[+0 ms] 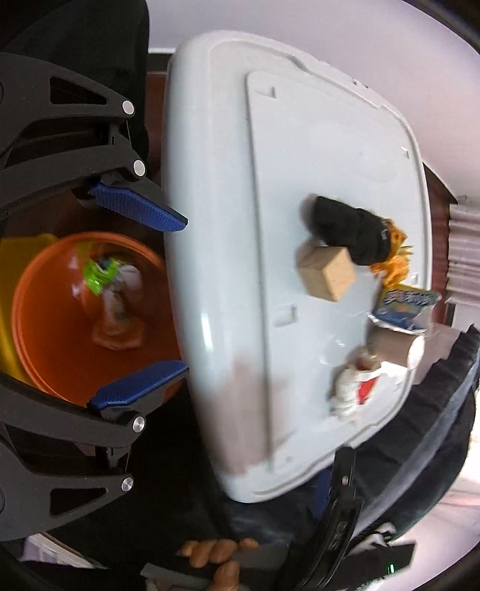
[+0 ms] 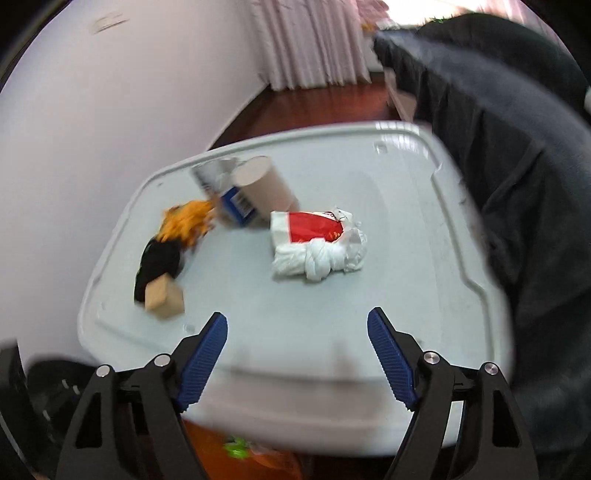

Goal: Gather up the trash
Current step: 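Grasp the white tissue with the right gripper and lift it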

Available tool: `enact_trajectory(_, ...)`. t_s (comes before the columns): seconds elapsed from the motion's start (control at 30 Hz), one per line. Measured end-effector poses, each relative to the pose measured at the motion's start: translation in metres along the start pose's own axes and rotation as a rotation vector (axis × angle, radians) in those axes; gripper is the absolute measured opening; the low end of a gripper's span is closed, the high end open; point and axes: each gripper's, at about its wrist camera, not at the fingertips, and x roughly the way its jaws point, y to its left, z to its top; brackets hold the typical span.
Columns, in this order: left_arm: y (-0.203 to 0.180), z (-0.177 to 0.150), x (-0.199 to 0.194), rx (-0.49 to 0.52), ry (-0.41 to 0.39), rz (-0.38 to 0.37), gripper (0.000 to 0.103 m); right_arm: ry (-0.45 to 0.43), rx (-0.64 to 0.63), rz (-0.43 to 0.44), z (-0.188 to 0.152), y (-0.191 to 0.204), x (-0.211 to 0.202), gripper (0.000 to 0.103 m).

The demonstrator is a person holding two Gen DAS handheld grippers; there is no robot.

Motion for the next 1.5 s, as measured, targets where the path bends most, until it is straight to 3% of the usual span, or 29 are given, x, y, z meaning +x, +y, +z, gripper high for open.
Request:
enact_trajectory(0.1, 0.001, 0.005, 0.005, -0.018, -0.002, -0.015, 0.071, 0.061, 0.219, 0.084, 0.014, -0.022, 0.023, 0.071)
enact_trajectory(0.2, 0.002, 0.006, 0.014, -0.017, 0.012, -0.014, 0.071, 0.090, 0.326, 0.063, 0.024, -0.034, 0.045, 0.062)
enact_trajectory(0.47, 0.011, 0.004, 0.024, -0.035, 0.018, -0.054, 0.071, 0.093, 0.557, 0.013, 0.039, -0.047, 0.076, 0.057)
enact_trajectory(0.53, 0.010, 0.004, 0.023, -0.030, 0.010, -0.058, 0.071, 0.104, 0.537, -0.038, 0.045, -0.042, 0.082, 0.041)
enact_trajectory(0.63, 0.011, 0.004, 0.021, -0.026, 0.002, -0.085, 0.071, 0.113, 0.458, -0.120, 0.051, -0.027, 0.086, 0.039)
enact_trajectory(0.8, 0.010, 0.002, 0.021, -0.021, -0.007, -0.102, 0.071, 0.139, 0.207, -0.277, 0.057, 0.012, 0.097, 0.041)
enact_trajectory(0.9, 0.009, 0.002, 0.020, -0.025, -0.017, -0.104, 0.071, 0.146, 0.070, -0.298, 0.046, 0.027, 0.095, 0.037)
enact_trajectory(1.03, 0.015, 0.004, 0.019, -0.053, -0.020, -0.127, 0.071, 0.134, 0.039, -0.200, 0.027, 0.026, 0.074, 0.036)
enact_trajectory(1.27, 0.011, 0.029, 0.026, -0.141, -0.040, -0.147, 0.071, -0.010, 0.023, -0.037, -0.002, 0.009, 0.003, 0.036)
enact_trajectory(1.5, -0.005, 0.069, 0.055, -0.214, -0.090, -0.019, 0.071, -0.062, 0.057, 0.022, -0.033, -0.024, -0.023, 0.037)
